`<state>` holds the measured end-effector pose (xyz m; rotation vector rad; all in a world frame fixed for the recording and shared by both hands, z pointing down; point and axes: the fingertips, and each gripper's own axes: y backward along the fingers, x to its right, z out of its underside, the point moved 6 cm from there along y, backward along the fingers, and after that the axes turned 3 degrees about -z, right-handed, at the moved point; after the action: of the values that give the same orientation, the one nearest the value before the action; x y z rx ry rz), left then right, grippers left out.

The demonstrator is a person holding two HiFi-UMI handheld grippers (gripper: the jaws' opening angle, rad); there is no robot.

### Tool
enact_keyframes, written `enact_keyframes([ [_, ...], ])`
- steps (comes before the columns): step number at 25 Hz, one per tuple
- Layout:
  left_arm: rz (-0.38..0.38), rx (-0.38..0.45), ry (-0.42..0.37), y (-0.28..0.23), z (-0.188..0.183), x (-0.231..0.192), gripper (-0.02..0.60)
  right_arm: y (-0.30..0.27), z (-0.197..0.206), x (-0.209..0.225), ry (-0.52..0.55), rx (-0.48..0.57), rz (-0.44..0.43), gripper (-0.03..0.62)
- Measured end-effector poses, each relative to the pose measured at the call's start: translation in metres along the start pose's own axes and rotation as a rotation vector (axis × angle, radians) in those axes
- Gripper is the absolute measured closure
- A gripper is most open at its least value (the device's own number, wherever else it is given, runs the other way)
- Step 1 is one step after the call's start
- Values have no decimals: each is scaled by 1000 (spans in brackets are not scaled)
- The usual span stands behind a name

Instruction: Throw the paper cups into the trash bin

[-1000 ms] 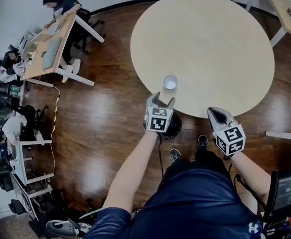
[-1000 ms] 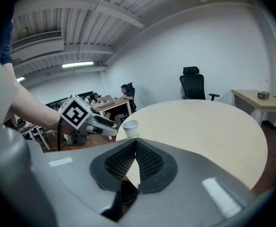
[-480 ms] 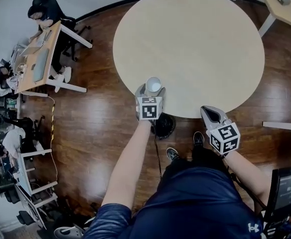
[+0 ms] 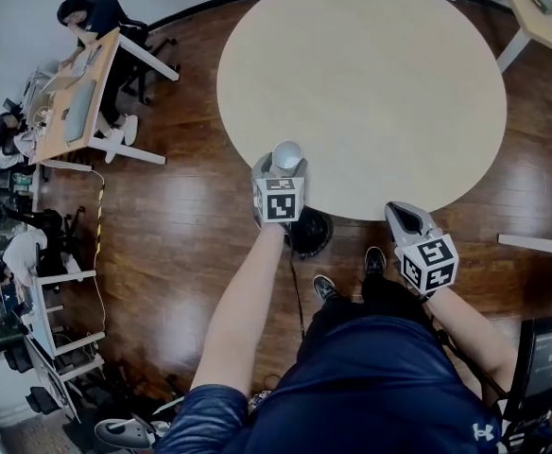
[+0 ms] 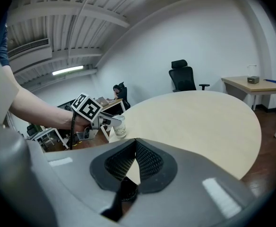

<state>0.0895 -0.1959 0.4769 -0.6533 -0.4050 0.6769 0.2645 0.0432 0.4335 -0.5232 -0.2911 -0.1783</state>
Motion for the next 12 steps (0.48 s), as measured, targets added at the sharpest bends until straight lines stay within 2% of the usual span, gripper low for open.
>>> enact_keyframes([
  [5,10,27,32,23,3,0,252,-11,-2,-6,24,-16,-44,583],
  [12,-8,68,16,66,24,-9,252,-23,-5,-33,67,-30,-119,583],
])
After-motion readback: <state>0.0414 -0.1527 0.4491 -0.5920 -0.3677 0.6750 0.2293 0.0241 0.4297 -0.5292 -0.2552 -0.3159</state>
